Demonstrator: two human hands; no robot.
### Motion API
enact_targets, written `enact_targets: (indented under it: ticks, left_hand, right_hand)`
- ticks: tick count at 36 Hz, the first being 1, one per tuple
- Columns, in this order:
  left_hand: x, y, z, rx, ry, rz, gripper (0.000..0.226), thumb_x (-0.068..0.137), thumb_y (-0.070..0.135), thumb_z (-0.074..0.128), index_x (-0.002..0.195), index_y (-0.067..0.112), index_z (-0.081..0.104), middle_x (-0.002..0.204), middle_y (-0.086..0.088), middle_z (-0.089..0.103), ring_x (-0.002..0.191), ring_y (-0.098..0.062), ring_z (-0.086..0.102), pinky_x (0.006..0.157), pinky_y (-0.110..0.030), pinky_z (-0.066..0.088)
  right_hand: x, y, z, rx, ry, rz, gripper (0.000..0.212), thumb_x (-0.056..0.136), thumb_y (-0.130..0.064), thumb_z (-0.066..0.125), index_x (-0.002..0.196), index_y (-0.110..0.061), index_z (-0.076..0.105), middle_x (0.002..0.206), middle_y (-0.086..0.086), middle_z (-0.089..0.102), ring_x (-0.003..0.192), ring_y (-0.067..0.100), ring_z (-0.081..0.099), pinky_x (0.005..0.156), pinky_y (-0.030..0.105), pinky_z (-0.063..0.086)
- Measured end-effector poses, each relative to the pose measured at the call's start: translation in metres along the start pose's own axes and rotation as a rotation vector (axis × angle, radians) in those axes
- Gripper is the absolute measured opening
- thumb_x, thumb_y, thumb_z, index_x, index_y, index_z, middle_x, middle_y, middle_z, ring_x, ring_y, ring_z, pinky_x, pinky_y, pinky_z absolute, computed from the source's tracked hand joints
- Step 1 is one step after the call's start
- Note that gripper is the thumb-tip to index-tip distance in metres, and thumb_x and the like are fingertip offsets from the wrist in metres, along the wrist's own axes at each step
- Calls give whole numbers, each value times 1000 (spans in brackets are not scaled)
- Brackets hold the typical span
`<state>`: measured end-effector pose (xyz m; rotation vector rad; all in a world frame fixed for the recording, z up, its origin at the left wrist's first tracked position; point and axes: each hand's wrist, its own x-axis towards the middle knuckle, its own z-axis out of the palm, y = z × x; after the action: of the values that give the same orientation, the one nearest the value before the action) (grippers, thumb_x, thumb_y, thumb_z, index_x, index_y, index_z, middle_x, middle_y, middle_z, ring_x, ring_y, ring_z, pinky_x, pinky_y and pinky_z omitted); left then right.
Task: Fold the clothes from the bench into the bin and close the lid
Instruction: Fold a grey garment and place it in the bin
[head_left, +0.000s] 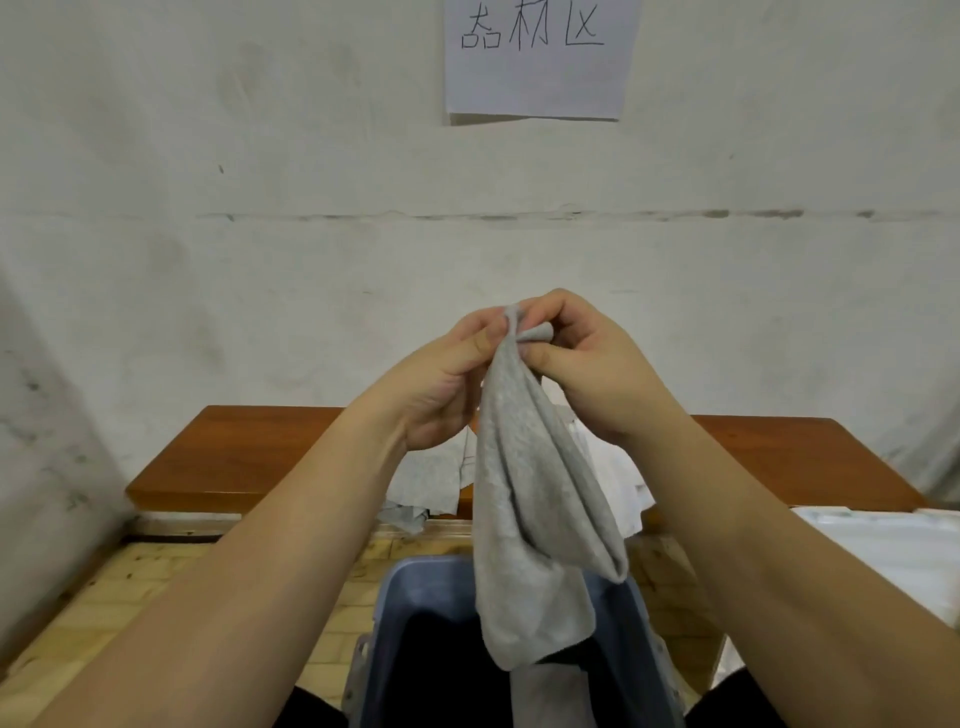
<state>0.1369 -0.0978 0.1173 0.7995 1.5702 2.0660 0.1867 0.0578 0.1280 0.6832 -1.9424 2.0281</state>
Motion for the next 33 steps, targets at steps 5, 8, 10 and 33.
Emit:
enact_targets:
  ticks: [5, 8, 10, 33]
  left_hand:
    - [-8, 1, -2, 295, 348, 65, 53, 77, 51, 74, 117, 21, 58, 116, -3, 66, 106, -17, 61, 97, -39, 45]
    - [-28, -1, 2, 487, 488, 189, 28, 97, 46, 55, 111, 22, 59, 102, 8, 68, 91, -11, 62, 85, -35, 48]
    - [-47, -6, 5, 522, 467, 220, 41, 91, 63, 47, 109, 28, 58, 96, 14, 67, 89, -12, 64, 84, -36, 50]
    - [-46, -15, -58, 522, 594, -30, 7, 89, 19, 67, 91, 13, 64, 81, 6, 63, 79, -12, 57, 71, -29, 42]
  right_hand:
    - [5, 3, -5, -158, 98, 4, 23, 86, 3, 68, 80, -18, 61, 89, -2, 67, 88, 12, 64, 86, 33, 54]
    - [7, 4, -10, -222, 166, 12, 22, 87, -6, 70, 77, -24, 62, 91, -4, 68, 91, 14, 64, 91, 40, 53]
    - [9, 5, -13, -249, 197, 10, 21, 87, -9, 71, 77, -26, 62, 88, -8, 68, 88, 13, 64, 89, 40, 53]
    - [10, 18, -74, -447, 162, 178, 35, 93, -22, 67, 122, -39, 56, 107, -5, 68, 97, 5, 65, 91, 24, 49]
